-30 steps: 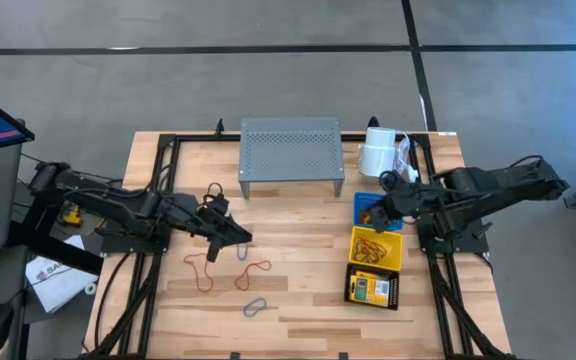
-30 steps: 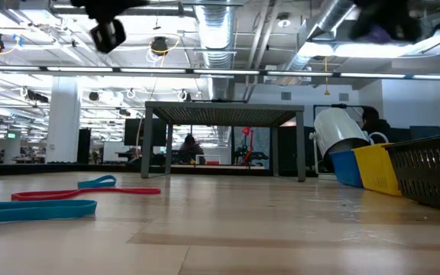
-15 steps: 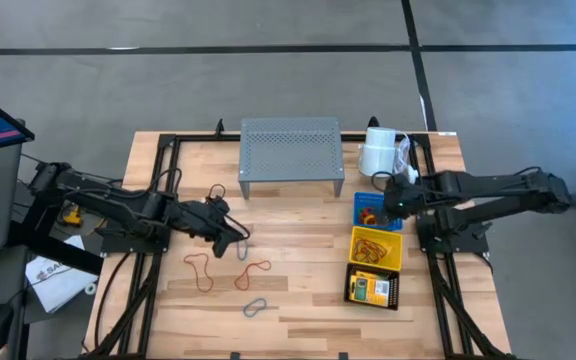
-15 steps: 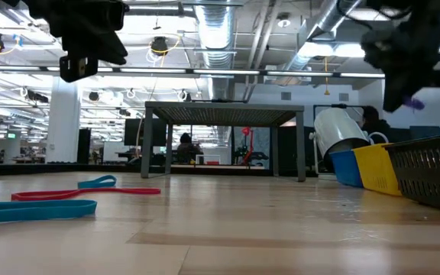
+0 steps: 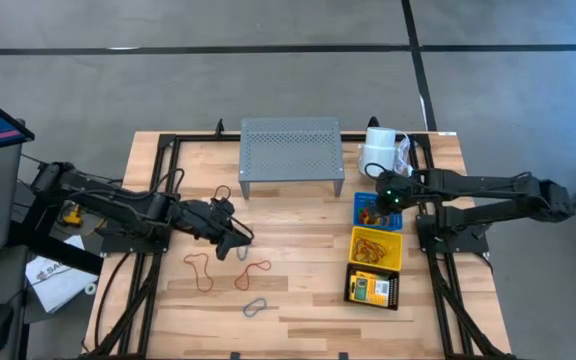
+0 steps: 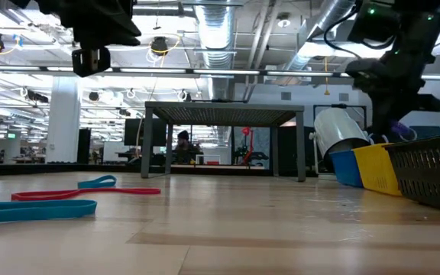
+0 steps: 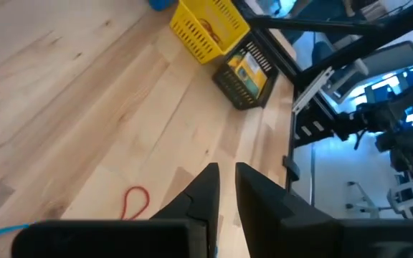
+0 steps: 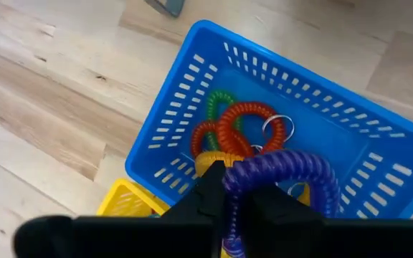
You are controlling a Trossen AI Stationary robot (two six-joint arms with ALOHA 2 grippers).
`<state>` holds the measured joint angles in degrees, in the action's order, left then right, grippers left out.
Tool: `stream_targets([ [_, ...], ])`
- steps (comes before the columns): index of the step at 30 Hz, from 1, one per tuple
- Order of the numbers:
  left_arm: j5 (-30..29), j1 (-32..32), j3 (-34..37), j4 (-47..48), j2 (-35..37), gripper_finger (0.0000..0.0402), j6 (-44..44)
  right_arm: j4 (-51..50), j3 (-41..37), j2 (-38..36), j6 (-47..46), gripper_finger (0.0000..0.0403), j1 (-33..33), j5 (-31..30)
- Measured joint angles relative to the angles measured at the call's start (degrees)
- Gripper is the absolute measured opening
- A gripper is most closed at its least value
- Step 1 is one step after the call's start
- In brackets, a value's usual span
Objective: Pick & Place Office Desk Supplies
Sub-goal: Put the purple spring keychain into the blue basket, then put the blue rubber band into the yellow basket
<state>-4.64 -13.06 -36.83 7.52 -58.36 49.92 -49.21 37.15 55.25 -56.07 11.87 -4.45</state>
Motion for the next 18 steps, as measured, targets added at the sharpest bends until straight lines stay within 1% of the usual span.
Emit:
stream_targets([
  [3,0.1,-0.1,0.0,0.4,-1.4,0.0039,0.0,0.7,0.0,1.1,1.0,0.0028,0.7,-0.4],
  [5,0.9,-0.4,0.0,0.1,-2.6,0.004,0.0,0.5,0.0,1.9,1.5,0.0045,1.4,-0.5],
  [10,2.7,-0.6,0.1,-0.1,-5.4,0.0057,0.2,0.5,0.0,4.3,4.9,0.0118,2.2,0.1],
  [15,3.5,-0.6,0.1,0.0,-6.4,0.0085,0.2,0.3,0.0,5.7,4.0,0.0201,2.6,0.1],
  [18,3.5,-0.4,0.1,2.3,-6.3,0.0098,-0.5,0.5,0.0,5.7,3.7,0.0227,2.6,0.1],
])
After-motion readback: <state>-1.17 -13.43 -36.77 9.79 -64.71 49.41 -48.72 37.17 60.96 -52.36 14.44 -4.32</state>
